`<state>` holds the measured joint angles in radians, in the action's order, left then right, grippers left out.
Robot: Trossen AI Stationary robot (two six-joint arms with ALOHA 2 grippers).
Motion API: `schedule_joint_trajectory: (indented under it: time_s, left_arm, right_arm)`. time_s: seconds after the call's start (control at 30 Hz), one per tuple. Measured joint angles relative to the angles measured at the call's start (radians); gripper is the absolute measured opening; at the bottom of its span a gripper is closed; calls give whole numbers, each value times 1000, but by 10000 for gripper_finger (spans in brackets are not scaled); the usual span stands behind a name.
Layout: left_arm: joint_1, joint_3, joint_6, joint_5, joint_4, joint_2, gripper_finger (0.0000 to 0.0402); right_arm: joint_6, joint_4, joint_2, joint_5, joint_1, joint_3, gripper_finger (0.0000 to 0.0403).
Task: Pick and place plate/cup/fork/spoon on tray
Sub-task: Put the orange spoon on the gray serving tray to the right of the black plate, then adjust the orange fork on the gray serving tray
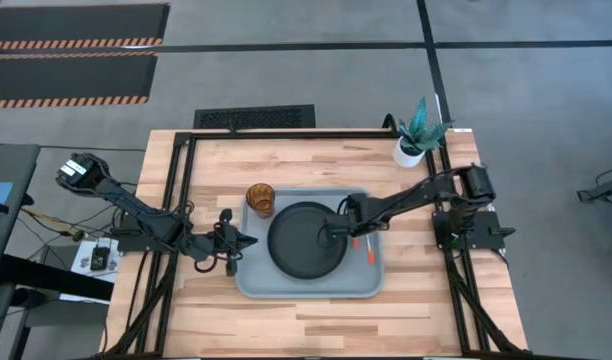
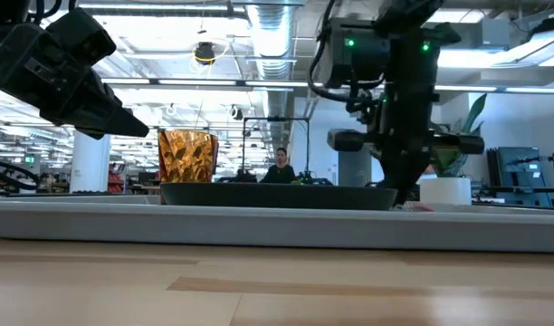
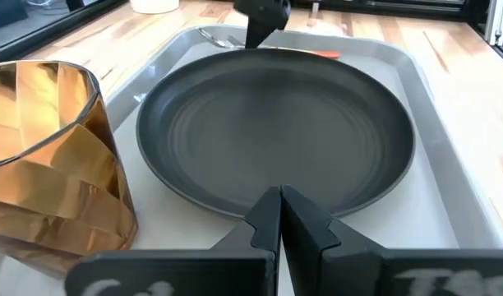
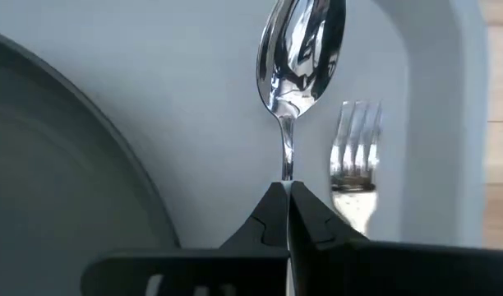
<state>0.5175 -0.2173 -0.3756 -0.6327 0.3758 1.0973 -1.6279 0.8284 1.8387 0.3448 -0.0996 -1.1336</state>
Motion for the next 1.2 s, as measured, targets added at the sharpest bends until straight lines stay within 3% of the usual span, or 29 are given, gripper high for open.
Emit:
schedule_joint_trajectory:
  time_s: [0.37,1.2]
  left_arm:
    - [0,0,1,0,0,0,0]
    - [0,0,-12,26,-1,0,0]
  right_arm:
    - [-21,-20,54,-20,-1,-3,11]
    - [-17,24,51,-26,3,-17,87]
